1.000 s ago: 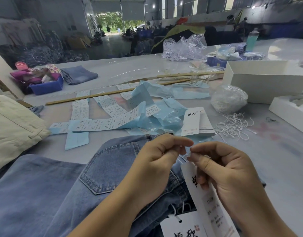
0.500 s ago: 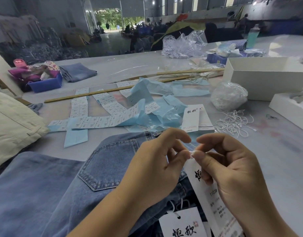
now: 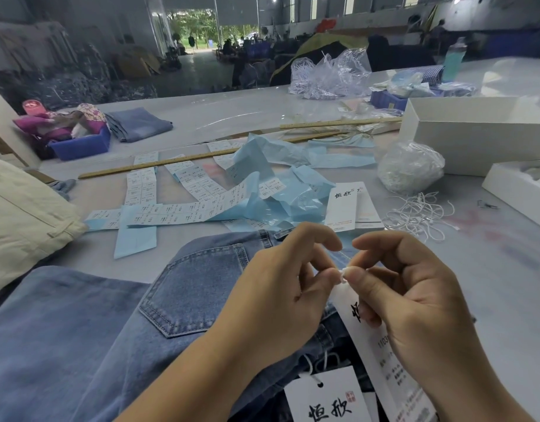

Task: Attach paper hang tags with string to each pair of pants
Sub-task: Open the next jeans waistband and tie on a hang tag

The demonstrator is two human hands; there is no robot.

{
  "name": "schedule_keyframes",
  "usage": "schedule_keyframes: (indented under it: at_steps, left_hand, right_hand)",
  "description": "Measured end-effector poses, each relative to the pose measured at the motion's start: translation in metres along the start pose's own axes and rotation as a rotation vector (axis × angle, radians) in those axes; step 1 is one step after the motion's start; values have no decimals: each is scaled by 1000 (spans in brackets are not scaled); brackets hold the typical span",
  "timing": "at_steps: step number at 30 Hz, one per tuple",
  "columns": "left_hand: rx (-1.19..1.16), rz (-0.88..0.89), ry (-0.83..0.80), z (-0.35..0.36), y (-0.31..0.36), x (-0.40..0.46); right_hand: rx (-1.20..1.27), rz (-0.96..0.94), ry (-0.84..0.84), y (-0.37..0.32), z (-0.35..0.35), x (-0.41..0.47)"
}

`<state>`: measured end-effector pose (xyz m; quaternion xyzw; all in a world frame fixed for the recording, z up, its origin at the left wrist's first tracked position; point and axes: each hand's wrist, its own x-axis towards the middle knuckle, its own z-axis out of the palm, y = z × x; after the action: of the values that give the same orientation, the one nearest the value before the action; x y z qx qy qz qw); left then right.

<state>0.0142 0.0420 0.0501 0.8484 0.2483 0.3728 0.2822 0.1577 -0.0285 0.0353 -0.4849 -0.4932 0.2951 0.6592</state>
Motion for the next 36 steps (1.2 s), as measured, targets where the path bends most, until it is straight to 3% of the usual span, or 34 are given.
schedule_keyframes:
  at_steps: [4,10,17,36]
  left_hand:
    - [8,-18,-32,1,-1,0]
    - [-179,-103,-20,-2,-2,-1]
    - [-115,-85,-62,-1,-1,-1]
    - [-215,-109,-74,-2,1,-2]
  right_hand:
    - [-23,2,-5,-1,1,0]
    - [-36,10,4,-1,0,0]
    - [-84,-5,-26,3,-1,-2]
    - [15,31,-23,6,0,-1]
